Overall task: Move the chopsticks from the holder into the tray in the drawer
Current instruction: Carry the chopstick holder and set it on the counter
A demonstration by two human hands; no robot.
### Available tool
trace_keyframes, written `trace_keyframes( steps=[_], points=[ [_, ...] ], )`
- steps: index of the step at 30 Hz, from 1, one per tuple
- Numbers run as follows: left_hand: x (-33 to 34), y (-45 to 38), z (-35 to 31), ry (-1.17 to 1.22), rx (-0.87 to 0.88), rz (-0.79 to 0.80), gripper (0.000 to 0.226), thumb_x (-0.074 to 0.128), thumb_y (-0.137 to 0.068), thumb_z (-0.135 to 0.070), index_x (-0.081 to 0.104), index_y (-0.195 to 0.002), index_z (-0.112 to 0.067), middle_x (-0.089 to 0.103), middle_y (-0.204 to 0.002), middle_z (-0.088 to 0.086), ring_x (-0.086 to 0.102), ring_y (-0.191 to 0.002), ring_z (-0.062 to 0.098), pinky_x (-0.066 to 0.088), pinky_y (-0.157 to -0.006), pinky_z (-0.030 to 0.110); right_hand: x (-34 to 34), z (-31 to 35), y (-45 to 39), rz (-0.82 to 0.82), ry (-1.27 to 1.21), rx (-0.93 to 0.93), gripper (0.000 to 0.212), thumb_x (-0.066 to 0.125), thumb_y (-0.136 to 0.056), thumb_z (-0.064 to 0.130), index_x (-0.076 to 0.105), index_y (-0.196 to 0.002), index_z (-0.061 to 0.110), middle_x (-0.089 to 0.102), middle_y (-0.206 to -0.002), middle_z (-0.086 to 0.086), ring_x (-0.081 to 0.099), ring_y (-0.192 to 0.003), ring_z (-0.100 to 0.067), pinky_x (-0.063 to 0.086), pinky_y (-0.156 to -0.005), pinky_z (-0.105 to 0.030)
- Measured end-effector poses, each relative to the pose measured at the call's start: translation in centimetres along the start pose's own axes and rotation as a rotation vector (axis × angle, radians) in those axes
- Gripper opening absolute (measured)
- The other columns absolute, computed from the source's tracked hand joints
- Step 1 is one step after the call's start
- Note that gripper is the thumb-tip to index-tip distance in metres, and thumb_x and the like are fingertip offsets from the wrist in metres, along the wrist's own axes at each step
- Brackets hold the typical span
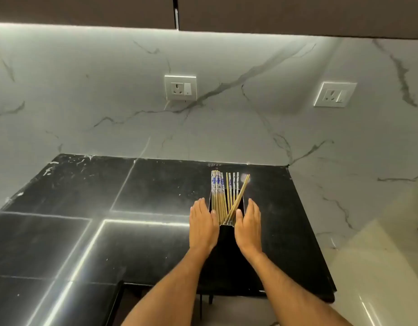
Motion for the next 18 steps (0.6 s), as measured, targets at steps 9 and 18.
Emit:
trace_keyframes(
  steps=[9,18],
  points=[
    [2.5,-0.2,1.0,0.645,-0.241,0.021,0.036,0.033,-0.109,-0.024,0.053,-0.139,-0.015,0.06,-0.13,0.002,0.057,-0.121,0.015,0.047,-0.108,0.043,2.1,-1.8,-0.1,0.016,-0.369,0.15,0.036,0.035,-0.109,0.025,0.058,-0.136,0.026,0.061,-0.123,0.008,0.056,-0.114,-0.006,0.042,-0.095,-0.024],
    [1.8,0.0,1.4,0.685,-0.298,0.01,0.04,0.031,-0.11,-0.023,0.048,-0.144,-0.011,0.057,-0.137,0.008,0.055,-0.126,0.019,0.045,-0.11,0.046,2.6,-1.2,0.4,-0.02,-0.431,0.175,0.038,0.033,-0.11,0.021,0.06,-0.136,0.017,0.065,-0.129,-0.001,0.06,-0.12,-0.014,0.049,-0.102,-0.032]
  ],
)
Point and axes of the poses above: each hand's wrist, its own y-axis away from the middle knuckle, its own x-axis out of the palm, z = x × y, the point moved 10 cm from there along -y, towards the middle knuckle
